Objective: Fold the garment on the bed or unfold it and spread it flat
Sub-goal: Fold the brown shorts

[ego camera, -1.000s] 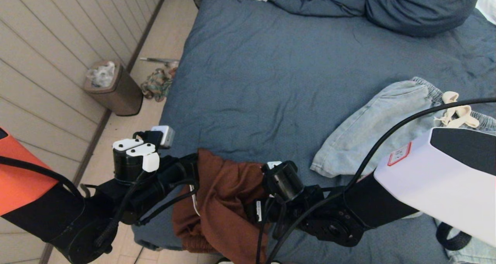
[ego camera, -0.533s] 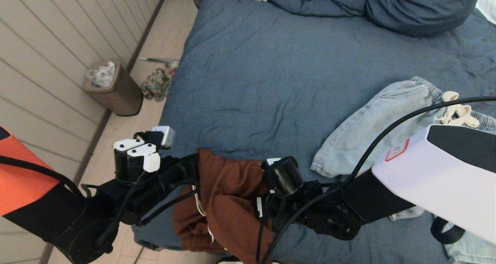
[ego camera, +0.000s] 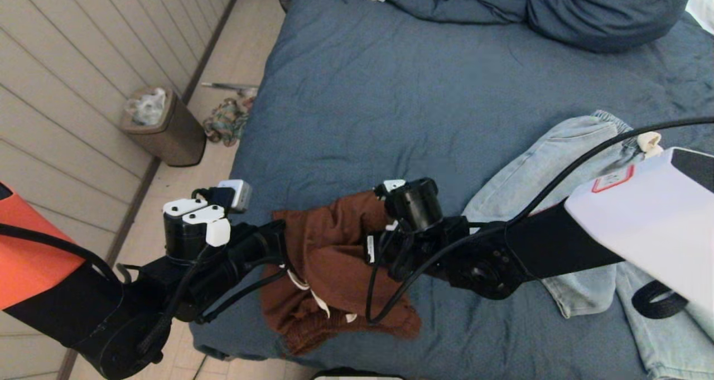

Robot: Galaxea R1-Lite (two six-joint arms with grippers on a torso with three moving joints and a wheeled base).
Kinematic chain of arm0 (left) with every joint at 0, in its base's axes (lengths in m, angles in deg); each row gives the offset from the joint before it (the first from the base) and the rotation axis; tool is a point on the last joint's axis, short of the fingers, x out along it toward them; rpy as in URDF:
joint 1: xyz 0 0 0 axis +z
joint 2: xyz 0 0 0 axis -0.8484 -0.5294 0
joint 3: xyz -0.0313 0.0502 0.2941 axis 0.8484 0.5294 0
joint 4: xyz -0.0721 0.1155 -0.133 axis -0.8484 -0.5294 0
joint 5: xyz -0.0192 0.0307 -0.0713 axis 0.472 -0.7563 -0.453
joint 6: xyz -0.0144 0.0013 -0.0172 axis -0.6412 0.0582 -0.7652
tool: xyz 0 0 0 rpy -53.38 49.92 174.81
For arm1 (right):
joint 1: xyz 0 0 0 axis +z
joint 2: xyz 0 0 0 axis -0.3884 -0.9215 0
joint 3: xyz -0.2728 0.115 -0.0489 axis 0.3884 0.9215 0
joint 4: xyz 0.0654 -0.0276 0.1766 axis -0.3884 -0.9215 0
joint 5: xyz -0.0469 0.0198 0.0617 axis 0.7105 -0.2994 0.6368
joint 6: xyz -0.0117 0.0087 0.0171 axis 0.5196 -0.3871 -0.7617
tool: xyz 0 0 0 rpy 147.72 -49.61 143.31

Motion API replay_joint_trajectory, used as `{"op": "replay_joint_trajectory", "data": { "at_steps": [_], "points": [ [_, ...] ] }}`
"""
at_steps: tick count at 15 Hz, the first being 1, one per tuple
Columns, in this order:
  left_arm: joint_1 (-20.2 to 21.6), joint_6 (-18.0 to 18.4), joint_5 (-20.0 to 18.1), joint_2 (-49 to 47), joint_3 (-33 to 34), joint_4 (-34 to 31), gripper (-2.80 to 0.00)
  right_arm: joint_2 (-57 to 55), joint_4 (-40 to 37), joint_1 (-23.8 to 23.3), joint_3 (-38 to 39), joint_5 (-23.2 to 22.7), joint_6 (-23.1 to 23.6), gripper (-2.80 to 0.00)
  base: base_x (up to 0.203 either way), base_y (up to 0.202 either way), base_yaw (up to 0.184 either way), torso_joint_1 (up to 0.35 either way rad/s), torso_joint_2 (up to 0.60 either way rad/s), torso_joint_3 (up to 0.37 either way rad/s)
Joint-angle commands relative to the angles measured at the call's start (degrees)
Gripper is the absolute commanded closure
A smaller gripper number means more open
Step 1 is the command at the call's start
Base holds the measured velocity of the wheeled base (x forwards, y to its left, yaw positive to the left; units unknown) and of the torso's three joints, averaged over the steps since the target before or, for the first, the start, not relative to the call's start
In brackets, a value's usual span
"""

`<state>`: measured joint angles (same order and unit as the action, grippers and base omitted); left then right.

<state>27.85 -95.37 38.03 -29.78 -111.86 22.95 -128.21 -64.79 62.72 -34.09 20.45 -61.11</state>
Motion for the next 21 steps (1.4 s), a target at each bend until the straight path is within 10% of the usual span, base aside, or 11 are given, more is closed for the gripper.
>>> {"op": "replay_joint_trajectory", "data": {
  "at_steps": [1, 11, 12, 21],
  "points": [
    [0.0, -0.1, 0.1, -0.1, 0.0, 0.4, 0.00, 1.5, -0.9, -2.3, -3.5, 0.2, 1.0, 0.00, 0.000, 0.000, 0.000, 0.000, 0.00, 0.000],
    [0.0, -0.1, 0.1, -0.3, -0.3, 0.3, 0.00, -4.3, -7.1, -9.7, -18.5, 0.1, 5.8, 0.00, 0.000, 0.000, 0.000, 0.000, 0.00, 0.000],
    [0.0, -0.1, 0.1, -0.3, -0.3, 0.3, 0.00, -4.0, -7.0, -9.5, -18.2, 0.1, 6.0, -2.80, 0.000, 0.000, 0.000, 0.000, 0.00, 0.000],
    [-0.1, -0.1, 0.1, 0.0, 0.1, 0.3, 0.00, 9.2, -6.8, -8.8, -10.1, -0.8, 6.2, -2.80, 0.000, 0.000, 0.000, 0.000, 0.00, 0.000]
  ]
}}
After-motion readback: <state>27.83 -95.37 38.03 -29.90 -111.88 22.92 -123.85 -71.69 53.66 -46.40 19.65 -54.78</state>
